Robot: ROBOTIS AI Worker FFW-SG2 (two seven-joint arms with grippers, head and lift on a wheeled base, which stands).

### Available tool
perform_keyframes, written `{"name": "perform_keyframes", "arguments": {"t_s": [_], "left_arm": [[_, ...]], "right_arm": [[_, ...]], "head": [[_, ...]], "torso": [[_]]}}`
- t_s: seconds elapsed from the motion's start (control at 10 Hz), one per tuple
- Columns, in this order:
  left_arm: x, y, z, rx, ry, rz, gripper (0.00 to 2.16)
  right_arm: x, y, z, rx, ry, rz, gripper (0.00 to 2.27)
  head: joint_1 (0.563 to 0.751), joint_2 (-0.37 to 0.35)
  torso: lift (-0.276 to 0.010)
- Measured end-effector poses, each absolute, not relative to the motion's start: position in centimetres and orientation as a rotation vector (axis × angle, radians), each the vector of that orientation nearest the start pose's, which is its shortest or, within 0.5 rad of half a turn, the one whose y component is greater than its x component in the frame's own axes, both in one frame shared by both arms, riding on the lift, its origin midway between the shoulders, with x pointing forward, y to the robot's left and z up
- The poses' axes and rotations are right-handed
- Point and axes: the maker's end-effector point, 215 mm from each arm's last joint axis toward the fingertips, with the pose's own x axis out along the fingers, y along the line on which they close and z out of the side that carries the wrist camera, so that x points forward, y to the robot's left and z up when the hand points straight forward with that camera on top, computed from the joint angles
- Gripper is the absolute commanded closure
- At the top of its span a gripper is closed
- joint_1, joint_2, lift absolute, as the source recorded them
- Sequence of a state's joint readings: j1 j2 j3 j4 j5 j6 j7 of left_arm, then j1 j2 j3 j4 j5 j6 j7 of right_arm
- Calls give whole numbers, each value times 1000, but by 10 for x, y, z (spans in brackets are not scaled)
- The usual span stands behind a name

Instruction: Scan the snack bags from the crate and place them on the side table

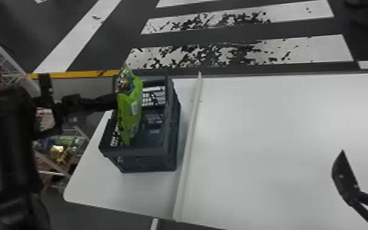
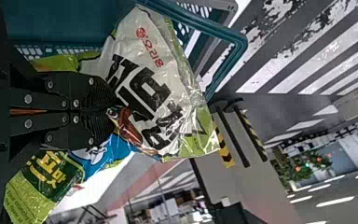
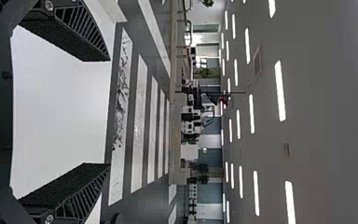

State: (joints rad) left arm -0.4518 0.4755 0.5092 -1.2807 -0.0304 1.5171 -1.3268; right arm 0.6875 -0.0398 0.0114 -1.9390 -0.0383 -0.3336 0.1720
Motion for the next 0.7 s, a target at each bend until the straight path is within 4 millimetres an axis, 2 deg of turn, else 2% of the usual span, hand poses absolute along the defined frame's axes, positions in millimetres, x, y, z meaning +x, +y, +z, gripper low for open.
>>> {"name": "perform_keyframes", "arguments": {"t_s": [0.5,0.7], "left_arm": [[499,459,-325,-1166,699,-431,2138],[498,459,-324,-1229,670,-447,2138]], "right_arm": [[365,-184,-370,17,-18,212,73],[365,-181,-370,20,-18,219,73]], "head": [[695,345],[695,350]], "torso": [[-94],[-94]]}}
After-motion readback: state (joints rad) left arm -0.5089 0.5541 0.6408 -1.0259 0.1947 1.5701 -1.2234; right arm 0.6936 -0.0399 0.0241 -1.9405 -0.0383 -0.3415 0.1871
